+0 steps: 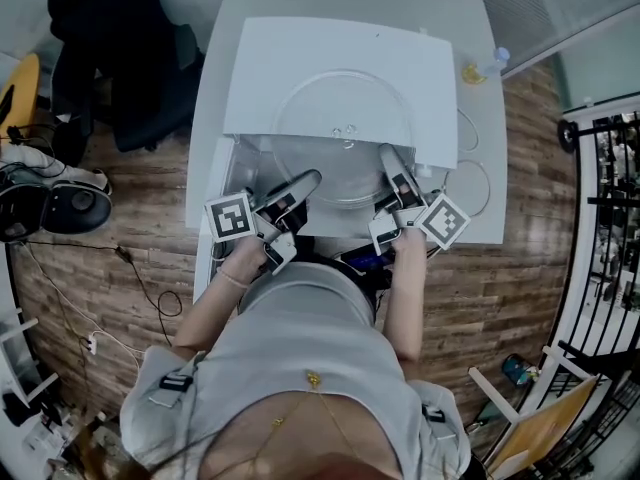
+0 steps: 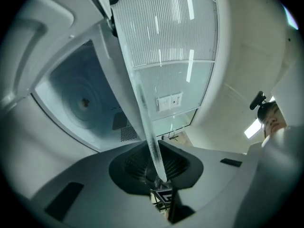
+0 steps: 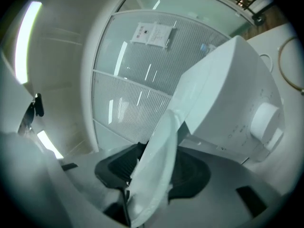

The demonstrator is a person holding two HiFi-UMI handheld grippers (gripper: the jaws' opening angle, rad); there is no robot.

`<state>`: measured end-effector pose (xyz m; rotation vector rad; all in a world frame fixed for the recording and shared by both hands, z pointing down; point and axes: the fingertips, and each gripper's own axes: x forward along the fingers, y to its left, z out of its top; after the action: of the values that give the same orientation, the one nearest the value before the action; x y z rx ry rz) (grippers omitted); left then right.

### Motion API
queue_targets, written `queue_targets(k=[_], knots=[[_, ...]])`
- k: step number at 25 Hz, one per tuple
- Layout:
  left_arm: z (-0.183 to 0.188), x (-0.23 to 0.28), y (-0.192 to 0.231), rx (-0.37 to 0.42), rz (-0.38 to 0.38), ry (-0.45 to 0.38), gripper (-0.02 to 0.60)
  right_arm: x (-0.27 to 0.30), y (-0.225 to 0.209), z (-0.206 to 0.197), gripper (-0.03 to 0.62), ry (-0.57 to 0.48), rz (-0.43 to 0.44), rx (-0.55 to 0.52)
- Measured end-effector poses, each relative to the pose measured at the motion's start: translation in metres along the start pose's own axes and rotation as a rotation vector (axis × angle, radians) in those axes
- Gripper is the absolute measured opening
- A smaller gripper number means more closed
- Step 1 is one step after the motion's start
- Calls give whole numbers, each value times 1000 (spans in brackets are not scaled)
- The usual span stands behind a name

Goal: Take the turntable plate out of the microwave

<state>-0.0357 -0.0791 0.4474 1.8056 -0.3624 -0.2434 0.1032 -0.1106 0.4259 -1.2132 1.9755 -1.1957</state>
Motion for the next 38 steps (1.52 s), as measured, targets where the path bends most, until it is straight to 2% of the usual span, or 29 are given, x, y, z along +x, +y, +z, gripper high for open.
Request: queue_targets(k=[1, 2, 5, 8, 10, 13, 14, 24, 27, 31, 35, 38], knots=[[2, 0, 0, 3, 2, -2, 67, 1, 5, -6, 221, 42, 26, -20], [4, 1, 0, 7, 6, -5, 63, 1, 9, -12, 242, 82, 44, -32], [6, 2, 1, -41, -7, -28, 57, -5, 14, -32, 252, 168, 67, -45], [7, 2, 1, -27, -9, -27, 58, -16, 13, -53, 250, 231, 54, -41], [7, 3, 0, -25, -9, -27, 57, -21, 16, -65, 221, 254, 55, -42], [8, 3, -3, -10, -13, -24, 58, -25, 15, -69, 100, 235, 31, -37], [9, 3, -4, -11, -18, -24, 58, -26, 14, -69, 95, 231, 23, -39], [24, 10, -2, -35, -11, -48, 60, -4, 20, -54, 89, 221, 69, -44], [28, 11, 0, -18, -3, -47, 60, -1, 14, -52, 87, 211, 58, -20], [37, 16, 2, -35, -12, -65, 60, 8, 13, -46, 87, 196, 55, -17], [44, 23, 1, 15, -28, -76, 63, 16, 13, -39, 84, 176, 65, -60], [48, 23, 3, 57, -21, -86, 67, 15, 5, -42, 97, 174, 20, -82]])
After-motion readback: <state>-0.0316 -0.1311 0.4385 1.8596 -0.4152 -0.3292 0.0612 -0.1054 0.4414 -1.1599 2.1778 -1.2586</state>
